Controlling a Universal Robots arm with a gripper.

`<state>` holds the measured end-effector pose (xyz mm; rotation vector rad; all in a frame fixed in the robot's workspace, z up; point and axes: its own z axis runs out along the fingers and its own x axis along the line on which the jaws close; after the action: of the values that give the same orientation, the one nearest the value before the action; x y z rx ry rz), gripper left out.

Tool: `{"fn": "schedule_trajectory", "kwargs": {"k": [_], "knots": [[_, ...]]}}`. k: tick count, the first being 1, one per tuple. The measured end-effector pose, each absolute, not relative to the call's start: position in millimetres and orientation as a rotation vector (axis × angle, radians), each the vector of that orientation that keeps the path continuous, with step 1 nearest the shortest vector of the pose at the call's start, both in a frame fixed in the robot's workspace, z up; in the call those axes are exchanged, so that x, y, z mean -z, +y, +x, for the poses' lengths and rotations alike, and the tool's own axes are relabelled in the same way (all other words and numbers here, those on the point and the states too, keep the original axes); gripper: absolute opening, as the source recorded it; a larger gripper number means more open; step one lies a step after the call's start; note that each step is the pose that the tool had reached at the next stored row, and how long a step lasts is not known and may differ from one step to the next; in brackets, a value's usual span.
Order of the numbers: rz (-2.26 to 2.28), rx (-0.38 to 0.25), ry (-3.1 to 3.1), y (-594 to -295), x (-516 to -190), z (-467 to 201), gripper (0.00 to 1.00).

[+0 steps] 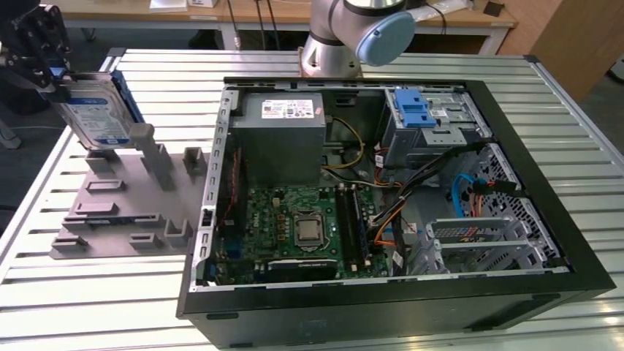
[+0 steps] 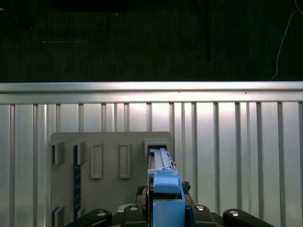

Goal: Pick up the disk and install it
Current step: 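Pick up the disk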

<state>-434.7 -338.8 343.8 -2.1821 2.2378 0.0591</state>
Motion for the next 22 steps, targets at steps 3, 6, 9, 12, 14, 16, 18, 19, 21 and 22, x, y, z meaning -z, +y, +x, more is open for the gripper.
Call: {"fn": "schedule_trajectory", "kwargs": {"k": [3,6,9,12,14,16,18,19,21,22], "knots": [[-2.182,-0.059,2.238,-338.8,-345.0,-434.8,0.36],[-2.182,-0.059,2.238,-338.8,-346.1,-434.8,0.36],[-2.182,-0.059,2.238,-338.8,-347.4,-434.8,0.36],[-2.182,-0.059,2.238,-338.8,-348.8,-434.8,0.36],[-2.182,-0.059,2.238,-338.8,-349.6,-434.8,0.36],[-2.182,-0.059,2.238,-338.8,-350.3,-434.8,0.36],[-2.182,-0.059,2.238,-338.8,-351.1,-434.8,0.36],[-2.182,-0.059,2.238,-338.8,-351.4,-434.8,0.36],[-2.182,-0.059,2.238,-338.8,-352.1,-434.8,0.36],[-2.182,-0.059,2.238,-338.8,-352.5,-434.8,0.36]]}}
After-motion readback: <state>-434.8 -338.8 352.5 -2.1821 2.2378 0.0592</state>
